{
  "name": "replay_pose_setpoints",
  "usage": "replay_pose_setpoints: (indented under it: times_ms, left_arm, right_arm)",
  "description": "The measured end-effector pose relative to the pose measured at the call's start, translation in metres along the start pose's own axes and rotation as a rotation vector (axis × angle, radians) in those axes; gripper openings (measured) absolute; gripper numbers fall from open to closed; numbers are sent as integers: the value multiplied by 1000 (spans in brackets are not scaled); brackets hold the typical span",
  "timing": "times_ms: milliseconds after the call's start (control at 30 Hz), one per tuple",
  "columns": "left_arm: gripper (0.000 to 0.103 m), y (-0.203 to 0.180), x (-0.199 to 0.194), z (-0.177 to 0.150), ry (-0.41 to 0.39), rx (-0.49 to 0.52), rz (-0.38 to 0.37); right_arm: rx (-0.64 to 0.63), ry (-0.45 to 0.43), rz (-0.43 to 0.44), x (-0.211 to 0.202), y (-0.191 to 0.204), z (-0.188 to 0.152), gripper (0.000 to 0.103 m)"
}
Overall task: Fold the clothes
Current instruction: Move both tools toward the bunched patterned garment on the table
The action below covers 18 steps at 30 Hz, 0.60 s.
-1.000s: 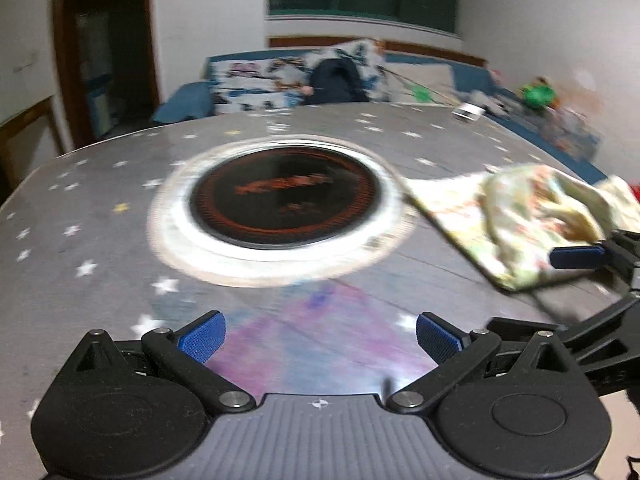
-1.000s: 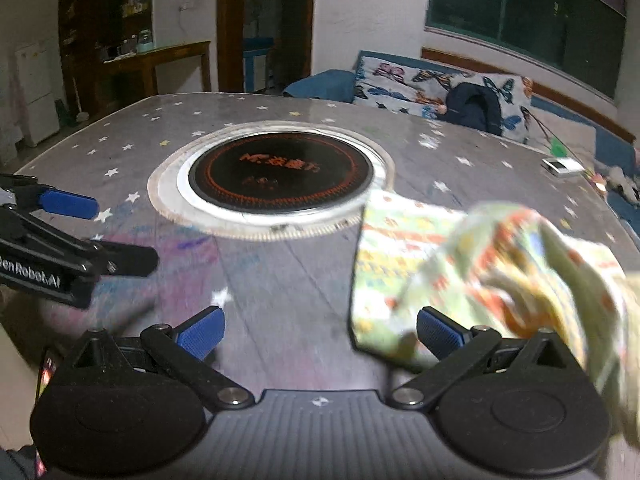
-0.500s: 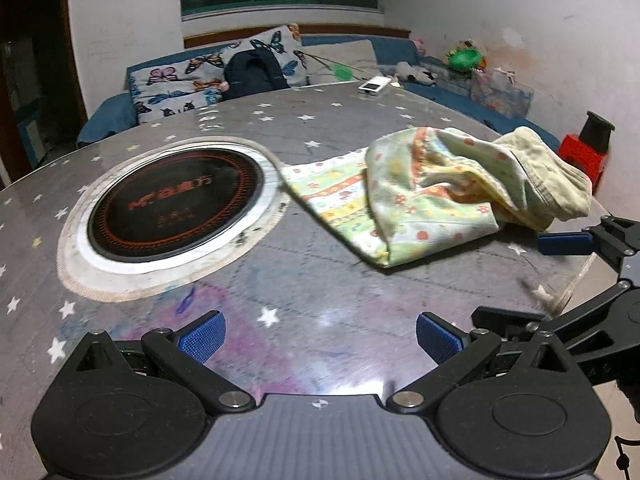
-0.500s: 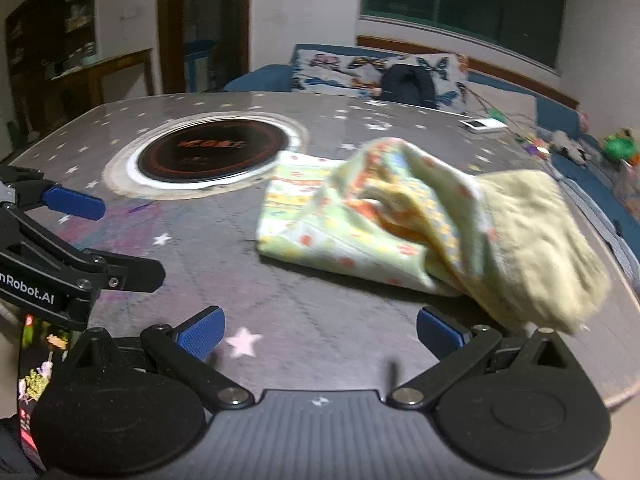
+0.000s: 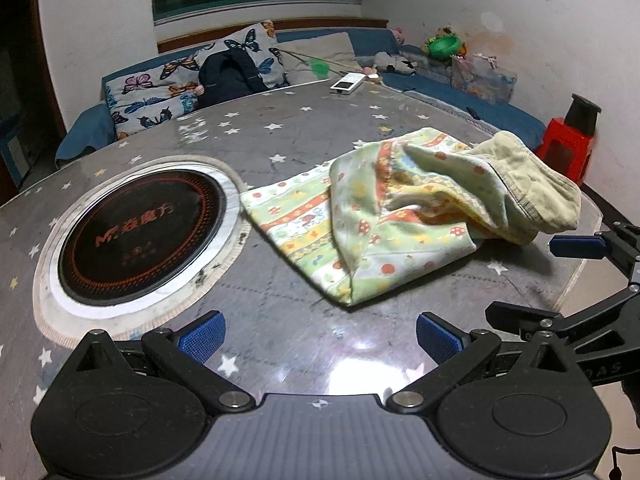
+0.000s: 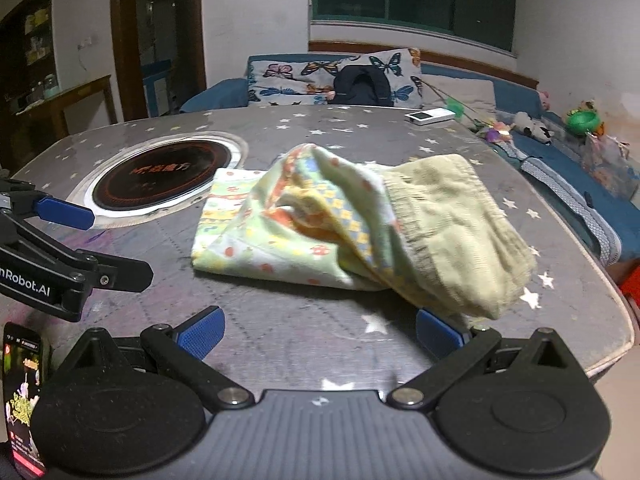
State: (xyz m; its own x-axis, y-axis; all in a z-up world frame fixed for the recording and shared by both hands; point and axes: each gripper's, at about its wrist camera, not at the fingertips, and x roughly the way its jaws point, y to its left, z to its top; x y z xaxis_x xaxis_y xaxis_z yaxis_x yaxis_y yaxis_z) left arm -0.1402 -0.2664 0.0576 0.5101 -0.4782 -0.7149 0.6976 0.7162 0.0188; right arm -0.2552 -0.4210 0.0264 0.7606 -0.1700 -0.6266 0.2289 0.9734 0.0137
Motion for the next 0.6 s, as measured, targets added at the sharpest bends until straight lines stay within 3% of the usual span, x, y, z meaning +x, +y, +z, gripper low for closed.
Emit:
replay_pose_setpoints:
  times_ms: [600]
  left_arm:
    - [103, -18, 21, 21, 76, 44, 4]
  right_arm:
    - [94, 14, -18, -5, -26, -2, 103]
